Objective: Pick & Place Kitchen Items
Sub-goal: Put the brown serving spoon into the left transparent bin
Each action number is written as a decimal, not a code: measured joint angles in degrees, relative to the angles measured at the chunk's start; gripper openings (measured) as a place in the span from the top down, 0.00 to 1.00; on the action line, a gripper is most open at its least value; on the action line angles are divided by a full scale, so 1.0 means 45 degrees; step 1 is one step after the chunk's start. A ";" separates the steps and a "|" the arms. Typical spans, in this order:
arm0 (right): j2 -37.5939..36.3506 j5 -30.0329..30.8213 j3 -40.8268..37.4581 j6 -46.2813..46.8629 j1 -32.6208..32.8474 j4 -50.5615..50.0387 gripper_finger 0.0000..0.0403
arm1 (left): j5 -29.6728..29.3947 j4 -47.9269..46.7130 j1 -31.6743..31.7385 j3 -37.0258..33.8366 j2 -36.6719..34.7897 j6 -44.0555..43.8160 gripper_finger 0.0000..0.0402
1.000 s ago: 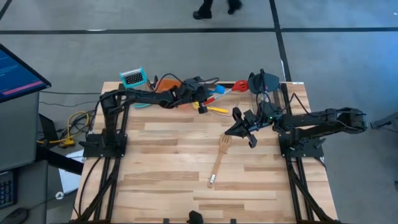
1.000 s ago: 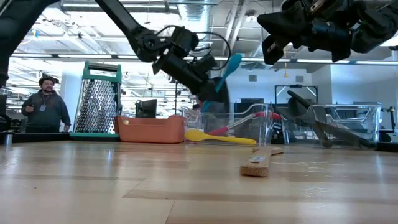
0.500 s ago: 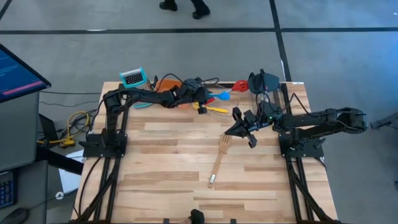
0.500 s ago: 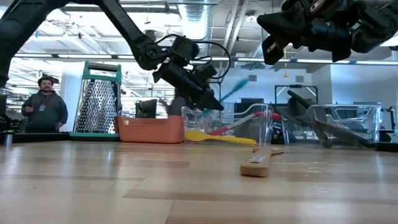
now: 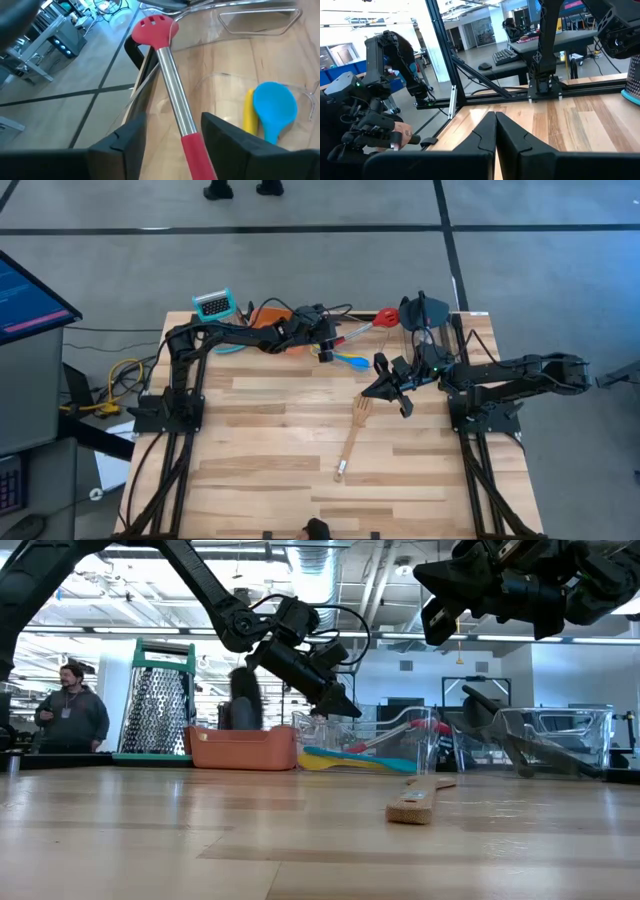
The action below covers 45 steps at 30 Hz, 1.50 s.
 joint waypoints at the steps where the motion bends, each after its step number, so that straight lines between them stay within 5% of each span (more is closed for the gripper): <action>1: 0.0000 0.0000 0.0000 -0.0004 0.0000 0.0000 1.00 | 0.0000 0.0019 -0.0033 0.0000 -0.0010 -0.0014 0.55; 7: 0.0000 0.0000 0.0000 -0.0001 0.0000 0.0001 1.00 | -0.0112 -0.0036 -0.0383 0.0000 -0.0138 -0.0141 0.57; 13: 0.0000 0.0000 0.0000 0.0685 0.0000 0.0000 1.00 | -0.0292 -0.0777 -0.1138 -0.0397 -0.1201 -0.0648 0.70; 21: 0.0000 0.0004 0.0010 0.0554 -0.0090 -0.0196 1.00 | -0.0469 -0.3134 -0.2173 -0.2883 -0.5142 -0.2280 0.96; 25: 0.0005 0.0139 0.0010 0.0690 -0.0097 -0.1316 1.00 | 0.0101 -0.3075 -0.2928 -0.4717 -0.7220 -0.4082 0.99; 34: 0.0152 0.2887 0.0019 0.1584 0.0793 -0.5274 1.00 | -0.0826 -0.2919 -0.5443 -0.7490 -0.9754 -0.6744 1.00; 45: 0.1034 0.6196 0.0031 0.4493 0.3783 -0.7425 1.00 | -0.2316 -0.1963 -0.7653 -0.8160 -1.0306 -0.8043 1.00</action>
